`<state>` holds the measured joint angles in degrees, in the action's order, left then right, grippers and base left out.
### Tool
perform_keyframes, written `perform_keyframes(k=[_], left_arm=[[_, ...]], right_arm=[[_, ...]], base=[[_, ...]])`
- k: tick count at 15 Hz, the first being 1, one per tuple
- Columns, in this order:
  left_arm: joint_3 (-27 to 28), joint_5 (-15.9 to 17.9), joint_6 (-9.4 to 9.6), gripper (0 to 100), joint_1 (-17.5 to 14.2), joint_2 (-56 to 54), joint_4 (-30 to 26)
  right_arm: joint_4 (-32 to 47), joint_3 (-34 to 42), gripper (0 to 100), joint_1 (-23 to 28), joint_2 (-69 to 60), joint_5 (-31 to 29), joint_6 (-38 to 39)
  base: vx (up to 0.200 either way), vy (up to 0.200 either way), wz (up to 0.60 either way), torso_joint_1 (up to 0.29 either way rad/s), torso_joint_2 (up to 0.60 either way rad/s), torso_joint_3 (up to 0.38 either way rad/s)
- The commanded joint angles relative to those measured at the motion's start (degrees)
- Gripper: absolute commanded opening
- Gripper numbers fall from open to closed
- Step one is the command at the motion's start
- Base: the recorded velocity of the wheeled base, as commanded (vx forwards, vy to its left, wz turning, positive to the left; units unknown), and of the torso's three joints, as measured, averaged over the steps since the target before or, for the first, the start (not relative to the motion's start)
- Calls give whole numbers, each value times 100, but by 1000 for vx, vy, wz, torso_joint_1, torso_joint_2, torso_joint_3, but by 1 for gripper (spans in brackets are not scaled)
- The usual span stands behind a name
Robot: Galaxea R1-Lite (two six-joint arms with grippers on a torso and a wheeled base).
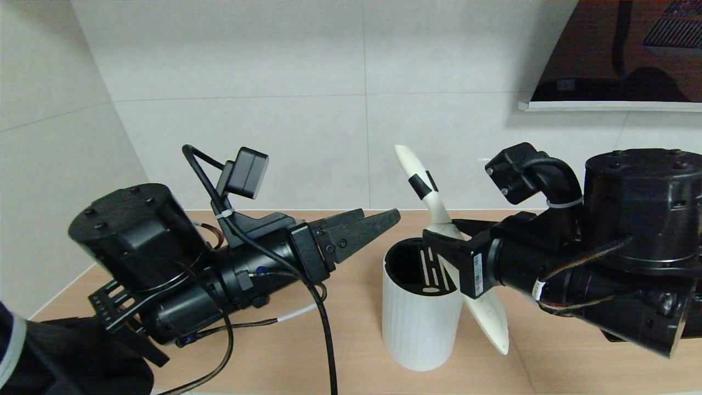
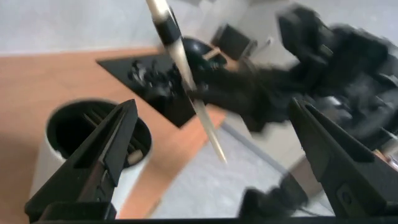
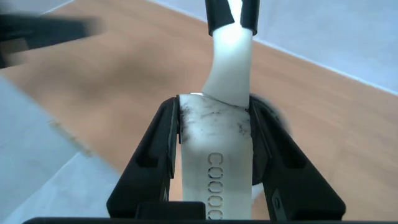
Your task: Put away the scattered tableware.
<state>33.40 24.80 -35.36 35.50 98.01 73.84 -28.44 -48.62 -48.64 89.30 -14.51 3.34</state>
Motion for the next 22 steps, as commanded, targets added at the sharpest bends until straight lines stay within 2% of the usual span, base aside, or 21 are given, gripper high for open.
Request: perform_keyframes(k=[1, 7, 11, 20, 21, 22], left_arm=[[8, -63, 3, 100, 54, 376, 157], [0, -45, 30, 100, 221, 420, 201], [-27, -54, 21, 100, 221, 587, 658], [-27, -54, 30, 100, 229, 693, 816], [-36, -54, 30, 0, 229, 702, 860], [-36, -54, 30, 0, 229, 710, 869]], right_arm=[[-4, 36, 0, -207, 44, 0, 18], [-4, 89, 0, -761, 158, 0, 141], [-12, 124, 0, -840, 158, 18, 141], [-12, 221, 0, -1025, 141, 44, 141], [-12, 230, 0, -1077, 132, 44, 141], [-12, 256, 0, -1095, 132, 44, 141]], base=[[0, 0, 0, 0, 0, 0], [0, 0, 0, 0, 0, 0], [0, 0, 0, 0, 0, 0], [0, 0, 0, 0, 0, 0], [0, 0, 0, 0, 0, 0], [0, 0, 0, 0, 0, 0]])
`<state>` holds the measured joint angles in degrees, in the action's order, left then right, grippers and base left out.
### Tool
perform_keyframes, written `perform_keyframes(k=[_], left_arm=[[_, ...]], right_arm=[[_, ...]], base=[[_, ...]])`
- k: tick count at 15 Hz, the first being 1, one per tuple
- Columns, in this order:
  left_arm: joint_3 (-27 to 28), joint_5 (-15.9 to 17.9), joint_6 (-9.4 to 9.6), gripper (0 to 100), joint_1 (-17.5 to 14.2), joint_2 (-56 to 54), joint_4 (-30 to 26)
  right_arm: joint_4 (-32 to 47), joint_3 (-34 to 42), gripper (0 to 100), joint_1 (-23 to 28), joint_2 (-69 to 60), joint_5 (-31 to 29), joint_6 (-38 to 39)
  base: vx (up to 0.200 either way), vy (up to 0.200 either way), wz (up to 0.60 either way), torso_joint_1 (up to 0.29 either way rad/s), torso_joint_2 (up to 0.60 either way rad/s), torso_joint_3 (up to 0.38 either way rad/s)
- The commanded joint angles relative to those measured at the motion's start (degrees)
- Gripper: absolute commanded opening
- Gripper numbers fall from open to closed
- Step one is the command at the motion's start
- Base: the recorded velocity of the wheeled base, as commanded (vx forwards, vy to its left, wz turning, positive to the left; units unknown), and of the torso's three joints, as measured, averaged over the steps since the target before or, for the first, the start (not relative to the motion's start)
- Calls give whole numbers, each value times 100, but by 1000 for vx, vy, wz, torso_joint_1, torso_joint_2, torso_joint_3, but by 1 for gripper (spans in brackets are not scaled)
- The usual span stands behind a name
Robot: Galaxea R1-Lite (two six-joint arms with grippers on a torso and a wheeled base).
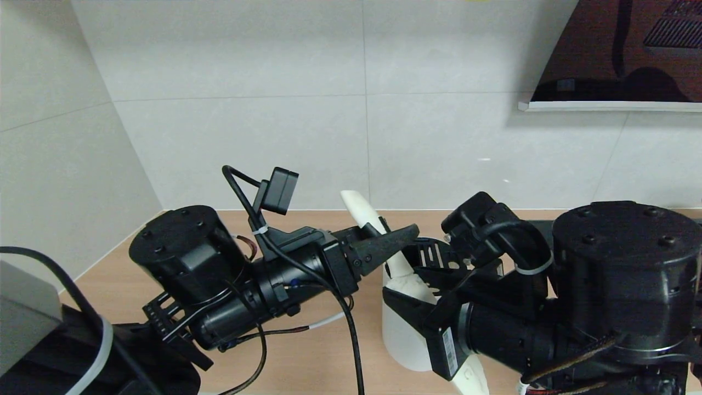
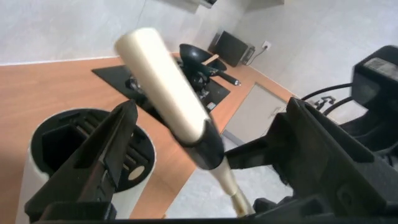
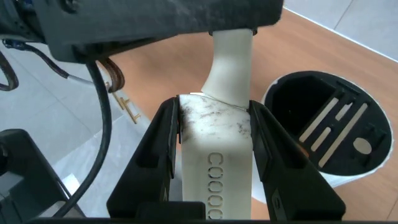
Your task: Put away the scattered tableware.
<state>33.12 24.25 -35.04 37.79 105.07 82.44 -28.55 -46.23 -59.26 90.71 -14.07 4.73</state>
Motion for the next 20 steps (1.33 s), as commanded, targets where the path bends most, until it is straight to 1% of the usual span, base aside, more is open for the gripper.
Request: perform_keyframes(k=[1, 12, 13, 16, 18, 19, 20], left_arm=[[1, 10, -3, 0, 0, 31, 8], [10, 10, -3, 0, 0, 40, 8], [19, 10, -3, 0, 0, 40, 8], [28, -8, -3, 0, 0, -39, 17], [1, -52, -3, 0, -9, -198, 140], [1, -87, 6, 0, -9, -224, 202], [1, -87, 120, 0, -35, -444, 88]], right_arm=[[-1, 26, 0, -33, 8, 1, 2], [-19, 26, 0, -33, -1, -8, 2], [-19, 26, 100, -33, -9, -8, 2], [-19, 26, 100, -24, -45, -8, 2], [-1, 26, 100, 55, -150, -8, 2], [-1, 26, 100, 151, -203, -8, 2], [7, 0, 100, 617, -449, 18, -7]], base=[[0, 0, 0, 0, 0, 0], [0, 0, 0, 0, 0, 0], [0, 0, 0, 0, 0, 0], [0, 0, 0, 0, 0, 0], [0, 0, 0, 0, 0, 0], [0, 0, 0, 0, 0, 0], [0, 0, 0, 0, 0, 0]])
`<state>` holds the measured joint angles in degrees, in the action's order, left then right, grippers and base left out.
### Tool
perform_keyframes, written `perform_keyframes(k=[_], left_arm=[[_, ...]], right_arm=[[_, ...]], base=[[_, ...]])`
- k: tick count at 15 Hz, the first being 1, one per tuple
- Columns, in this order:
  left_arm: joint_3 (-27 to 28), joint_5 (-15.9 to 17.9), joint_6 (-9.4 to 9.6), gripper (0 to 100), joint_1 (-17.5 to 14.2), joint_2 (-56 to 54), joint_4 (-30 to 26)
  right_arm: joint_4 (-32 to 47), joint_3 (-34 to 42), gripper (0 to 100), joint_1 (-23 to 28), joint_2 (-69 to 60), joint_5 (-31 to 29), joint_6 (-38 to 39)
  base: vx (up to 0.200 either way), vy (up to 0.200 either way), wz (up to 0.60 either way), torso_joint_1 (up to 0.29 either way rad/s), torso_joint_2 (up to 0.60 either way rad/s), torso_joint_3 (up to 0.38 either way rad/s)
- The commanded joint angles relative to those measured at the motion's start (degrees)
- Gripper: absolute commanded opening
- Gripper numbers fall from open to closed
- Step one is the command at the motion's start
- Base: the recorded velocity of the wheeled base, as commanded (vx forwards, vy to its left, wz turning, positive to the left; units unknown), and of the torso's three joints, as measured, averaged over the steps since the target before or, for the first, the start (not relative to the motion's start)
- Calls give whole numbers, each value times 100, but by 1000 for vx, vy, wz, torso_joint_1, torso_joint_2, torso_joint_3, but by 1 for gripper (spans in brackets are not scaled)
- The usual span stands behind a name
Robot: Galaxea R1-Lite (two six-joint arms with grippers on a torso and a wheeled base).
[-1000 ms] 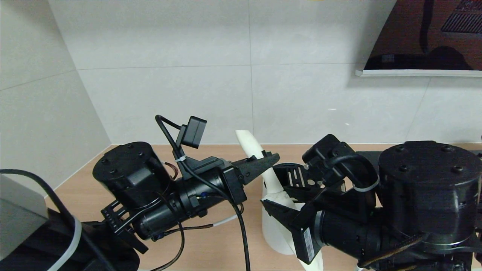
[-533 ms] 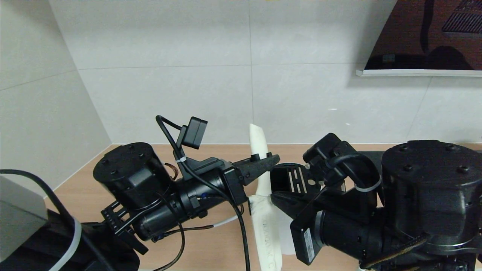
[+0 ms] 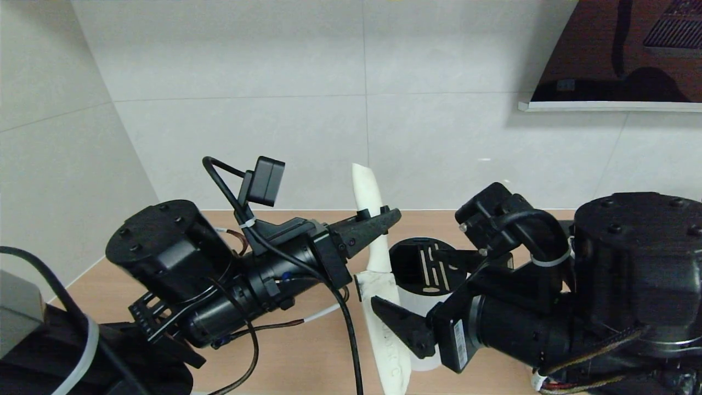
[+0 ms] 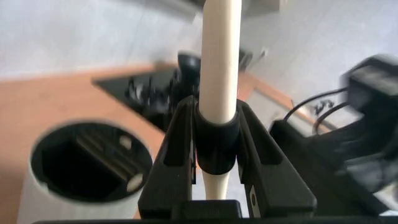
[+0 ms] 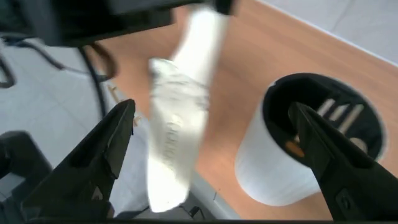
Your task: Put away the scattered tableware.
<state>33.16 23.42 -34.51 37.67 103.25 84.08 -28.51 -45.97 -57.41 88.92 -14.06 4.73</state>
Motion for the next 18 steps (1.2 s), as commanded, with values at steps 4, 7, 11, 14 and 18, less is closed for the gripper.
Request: perform_keyframes(k=[4, 7, 11, 14, 18], left_arm=[[340, -250, 480, 0, -49, -684, -849], [1413, -1533, 1017, 0, -23, -816, -2282], [2336, -2377, 1939, 0, 162, -754, -3266], [2670, -3440, 2774, 0, 575, -526, -3512], [3144, -4794, 3267, 0, 1058, 318, -2475]], right_arm=[[74, -8, 100, 1803, -674, 377, -7], [259, -140, 100, 2401, -753, 615, -7], [259, -140, 100, 2515, -736, 615, -7], [259, -131, 100, 2603, -753, 597, -7], [259, -140, 100, 2603, -700, 579, -7]], base=[[0, 0, 0, 0, 0, 0], [0, 0, 0, 0, 0, 0], [0, 0, 0, 0, 0, 0], [0, 0, 0, 0, 0, 0], [0, 0, 0, 0, 0, 0]])
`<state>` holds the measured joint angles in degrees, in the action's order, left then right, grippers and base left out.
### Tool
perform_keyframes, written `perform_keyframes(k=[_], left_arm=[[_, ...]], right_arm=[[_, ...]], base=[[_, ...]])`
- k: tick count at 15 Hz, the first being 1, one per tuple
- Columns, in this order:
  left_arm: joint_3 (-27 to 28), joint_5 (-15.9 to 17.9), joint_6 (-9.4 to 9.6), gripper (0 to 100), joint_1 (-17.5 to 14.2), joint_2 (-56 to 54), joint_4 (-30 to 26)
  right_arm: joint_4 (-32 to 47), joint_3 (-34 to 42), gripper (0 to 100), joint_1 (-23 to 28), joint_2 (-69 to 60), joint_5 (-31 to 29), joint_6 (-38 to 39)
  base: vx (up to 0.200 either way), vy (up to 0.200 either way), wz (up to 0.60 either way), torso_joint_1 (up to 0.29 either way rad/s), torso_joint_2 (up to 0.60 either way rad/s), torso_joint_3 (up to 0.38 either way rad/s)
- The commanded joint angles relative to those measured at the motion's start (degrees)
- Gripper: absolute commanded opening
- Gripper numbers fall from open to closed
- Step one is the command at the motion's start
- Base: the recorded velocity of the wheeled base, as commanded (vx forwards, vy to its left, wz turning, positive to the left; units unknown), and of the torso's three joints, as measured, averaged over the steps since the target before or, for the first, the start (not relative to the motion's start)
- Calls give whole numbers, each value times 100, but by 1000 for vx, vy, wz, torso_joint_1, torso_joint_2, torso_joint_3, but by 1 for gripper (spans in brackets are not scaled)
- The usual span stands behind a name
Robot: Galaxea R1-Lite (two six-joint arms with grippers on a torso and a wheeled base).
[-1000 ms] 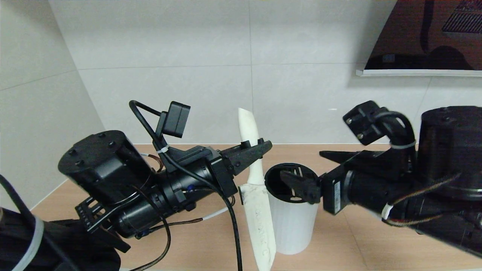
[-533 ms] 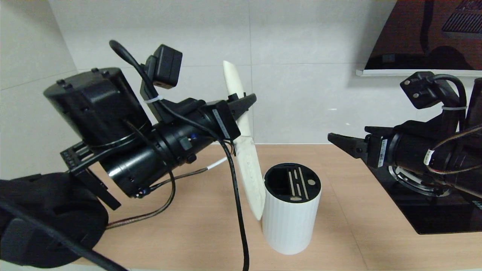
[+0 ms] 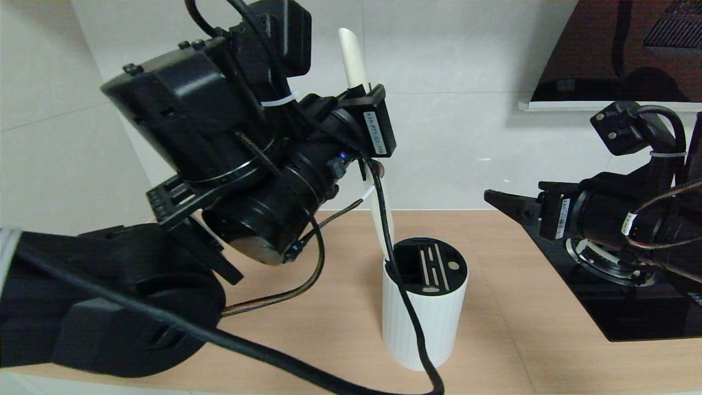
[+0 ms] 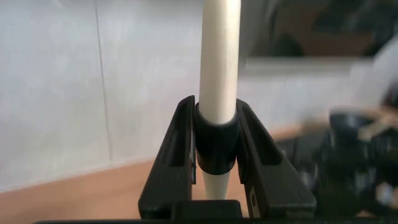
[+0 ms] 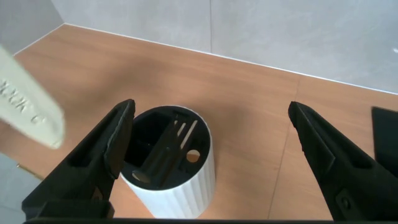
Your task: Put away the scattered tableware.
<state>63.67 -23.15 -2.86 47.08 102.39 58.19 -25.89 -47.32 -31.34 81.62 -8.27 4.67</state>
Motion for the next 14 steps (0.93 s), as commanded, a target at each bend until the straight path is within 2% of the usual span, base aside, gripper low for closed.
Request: perform_keyframes(k=[1, 2, 6, 9, 14], left_arm=[[172, -199, 190, 0, 126, 660, 501], [233, -207, 207, 0, 135, 818, 694], [550, -366, 260, 0, 214, 1055, 650], [717, -805, 506, 0, 302, 1240, 694], [787, -919, 533, 0, 354, 1495, 738]], right_arm=[[-3, 4, 100, -3, 39, -8, -1], [-3, 4, 100, -3, 39, -8, -1], [-3, 4, 100, -3, 83, -8, -1], [-3, 4, 100, -3, 118, -8, -1], [-3, 30, 100, -3, 223, -17, -1]], base=[[0, 0, 0, 0, 0, 0], [0, 0, 0, 0, 0, 0], [0, 0, 0, 0, 0, 0], [0, 0, 0, 0, 0, 0], [0, 0, 0, 0, 0, 0]])
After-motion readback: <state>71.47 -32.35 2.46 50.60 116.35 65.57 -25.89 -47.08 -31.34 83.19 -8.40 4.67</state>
